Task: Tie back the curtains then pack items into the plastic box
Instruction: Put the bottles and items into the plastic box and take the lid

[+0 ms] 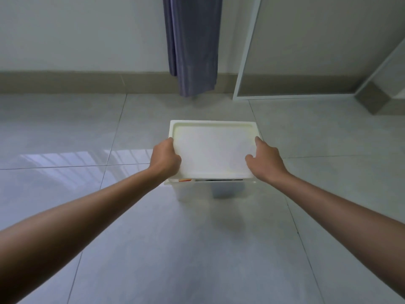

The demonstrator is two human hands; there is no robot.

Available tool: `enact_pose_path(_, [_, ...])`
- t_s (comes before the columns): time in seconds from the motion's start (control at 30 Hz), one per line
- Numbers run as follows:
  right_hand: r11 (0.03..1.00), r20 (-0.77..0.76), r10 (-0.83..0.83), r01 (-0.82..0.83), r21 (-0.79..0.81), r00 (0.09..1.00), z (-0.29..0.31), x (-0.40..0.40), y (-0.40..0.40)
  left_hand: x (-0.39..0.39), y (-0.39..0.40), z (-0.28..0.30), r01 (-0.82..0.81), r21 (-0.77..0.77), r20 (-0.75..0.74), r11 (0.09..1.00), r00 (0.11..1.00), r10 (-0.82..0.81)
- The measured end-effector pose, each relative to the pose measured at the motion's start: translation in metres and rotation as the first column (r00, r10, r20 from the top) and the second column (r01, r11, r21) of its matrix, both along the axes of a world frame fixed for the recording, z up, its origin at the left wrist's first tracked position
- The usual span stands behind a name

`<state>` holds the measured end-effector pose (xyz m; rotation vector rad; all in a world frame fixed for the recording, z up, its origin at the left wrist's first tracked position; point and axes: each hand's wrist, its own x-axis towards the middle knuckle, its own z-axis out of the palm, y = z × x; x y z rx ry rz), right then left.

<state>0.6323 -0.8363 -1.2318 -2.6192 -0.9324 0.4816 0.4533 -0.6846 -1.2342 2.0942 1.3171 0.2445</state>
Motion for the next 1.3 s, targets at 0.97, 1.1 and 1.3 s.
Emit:
enact_pose_path(0.97, [0.855,0.428,0.518,-0.456,-0.245,0.741,-0.06,0.016,-0.044,-0.039,-0.003,-0.063,0.706,0.446,-0.439,0.55,0.708,-0.553])
enact_pose_path(1.1, [0.864,0.458,0.503,-0.445,-0.236,0.733,-0.062,0.045,-0.029,-0.007,0.013,-0.065,0.705,0.46,-0.425,0.54,0.709,-0.563])
enact_pose_path(1.3, [0.934,0.532,0.344,-0.341,-0.109,0.773,-0.066,0.104,-0.001,0.063,0.039,-0.064,0.668,0.49,-0.354,0.56,0.74,-0.573])
